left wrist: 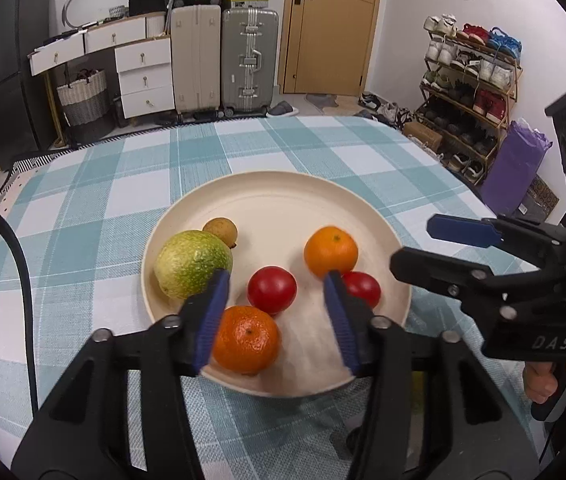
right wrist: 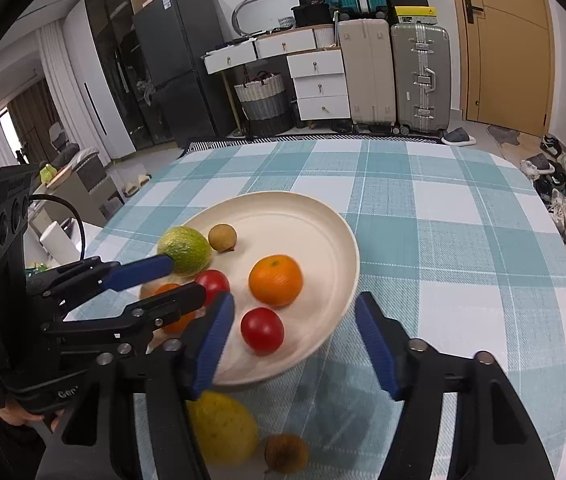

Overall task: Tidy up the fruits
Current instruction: 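Carry the orange and tomato into the cream plate and open both tools, then withdraw both open tools from the plate toward the dark plums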

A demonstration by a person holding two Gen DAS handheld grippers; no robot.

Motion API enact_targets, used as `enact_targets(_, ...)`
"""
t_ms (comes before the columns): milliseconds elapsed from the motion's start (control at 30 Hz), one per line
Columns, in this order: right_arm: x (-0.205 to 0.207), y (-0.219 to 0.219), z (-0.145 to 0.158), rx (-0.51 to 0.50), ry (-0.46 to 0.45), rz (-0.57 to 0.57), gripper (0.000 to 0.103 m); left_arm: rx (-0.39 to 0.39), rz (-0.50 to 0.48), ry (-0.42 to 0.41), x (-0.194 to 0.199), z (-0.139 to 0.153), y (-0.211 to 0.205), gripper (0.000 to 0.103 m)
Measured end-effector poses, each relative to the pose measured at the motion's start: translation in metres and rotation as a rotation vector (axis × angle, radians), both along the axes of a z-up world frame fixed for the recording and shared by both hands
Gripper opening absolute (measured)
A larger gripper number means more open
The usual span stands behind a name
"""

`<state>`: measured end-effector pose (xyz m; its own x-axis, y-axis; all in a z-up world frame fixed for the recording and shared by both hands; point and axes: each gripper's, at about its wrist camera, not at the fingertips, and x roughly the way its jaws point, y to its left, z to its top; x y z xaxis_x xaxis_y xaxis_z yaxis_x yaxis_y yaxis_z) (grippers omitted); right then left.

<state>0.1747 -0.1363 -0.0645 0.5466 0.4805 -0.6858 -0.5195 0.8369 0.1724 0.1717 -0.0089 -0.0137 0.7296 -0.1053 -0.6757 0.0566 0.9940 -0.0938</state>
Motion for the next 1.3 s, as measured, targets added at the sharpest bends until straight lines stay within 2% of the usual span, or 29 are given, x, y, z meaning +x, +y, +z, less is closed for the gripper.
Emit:
enact_targets(33,-0.004,-0.004,0.002,0.006,-0.002,-0.004,0.079,-0.003,0.001,-0.007,-0.004,0.003,0.000,0.060)
enact_targets(100,-0.011,-0.011,0.005,0.018,-0.011,-0.007,0.089,-0.012,0.001,-0.021,-0.013,0.008,0.001,0.075)
enact_targets(167,-0.018,-0.016,0.008,0.030,-0.026,-0.013,0.094,-0.014,0.011,-0.041,-0.022,0.013,0.001,0.083)
enact_targets(233,-0.025,-0.021,0.008,0.036,-0.044,-0.028,0.103,-0.004,0.030,-0.062,-0.033,0.018,0.002,0.084)
enact_targets(400,-0.040,-0.027,0.003,0.038,-0.054,-0.027,0.103,-0.010,0.045,-0.102,-0.060,0.028,0.004,0.102)
enact_targets(833,-0.074,-0.031,0.000,0.014,-0.060,-0.005,0.103,-0.012,0.034,-0.113,-0.111,0.034,0.006,0.102)
enact_targets(1133,-0.084,-0.030,-0.001,-0.041,-0.069,-0.019,0.103,-0.001,0.017,-0.097,-0.124,0.022,-0.004,0.102)
enact_targets(1300,-0.086,-0.030,-0.006,-0.046,-0.045,-0.033,0.103,0.017,0.001,-0.096,-0.128,0.019,-0.008,0.102)
